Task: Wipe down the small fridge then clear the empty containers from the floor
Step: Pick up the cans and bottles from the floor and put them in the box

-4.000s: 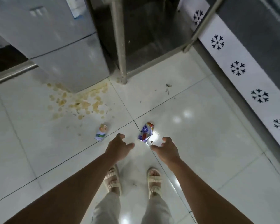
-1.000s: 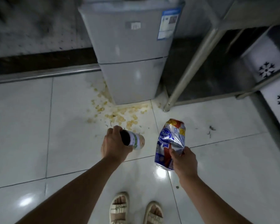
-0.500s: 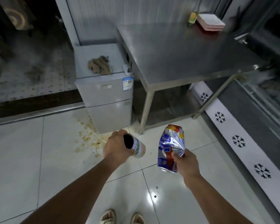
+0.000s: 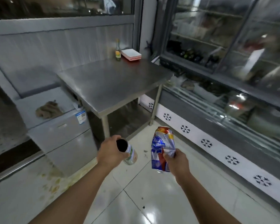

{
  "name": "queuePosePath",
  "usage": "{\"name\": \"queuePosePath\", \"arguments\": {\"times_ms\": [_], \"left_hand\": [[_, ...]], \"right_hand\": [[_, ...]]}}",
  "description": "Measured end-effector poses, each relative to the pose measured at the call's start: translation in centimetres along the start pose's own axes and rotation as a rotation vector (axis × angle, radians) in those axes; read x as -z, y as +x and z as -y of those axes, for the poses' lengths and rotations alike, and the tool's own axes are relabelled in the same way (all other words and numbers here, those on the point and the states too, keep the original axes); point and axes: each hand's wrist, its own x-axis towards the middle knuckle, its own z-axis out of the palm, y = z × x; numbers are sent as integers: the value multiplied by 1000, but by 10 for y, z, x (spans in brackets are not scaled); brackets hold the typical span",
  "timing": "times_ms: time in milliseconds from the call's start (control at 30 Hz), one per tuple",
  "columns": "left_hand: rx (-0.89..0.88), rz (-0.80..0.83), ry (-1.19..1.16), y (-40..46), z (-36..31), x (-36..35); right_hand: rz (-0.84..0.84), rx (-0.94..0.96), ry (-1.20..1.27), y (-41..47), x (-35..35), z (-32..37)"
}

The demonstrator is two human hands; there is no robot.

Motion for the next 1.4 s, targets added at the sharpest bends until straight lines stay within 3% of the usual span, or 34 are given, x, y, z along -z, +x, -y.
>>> {"name": "queuePosePath", "arguments": {"times_ms": [267,533,900,1400], "left_hand": [[-228,202,67,-51,-41,-25],[-493,421,89,-130,-131,-86],[-844,608,88,-327,-263,-189],[-1097,828,61,-612,-391,-322]], "right_hand": [[-265,-129,101,-85,60,-38],[-557,-237,231,-178,159,-94],[-953,-320,346,-310,323,-213],[-1254,-417,447,-489,529,-393]]}}
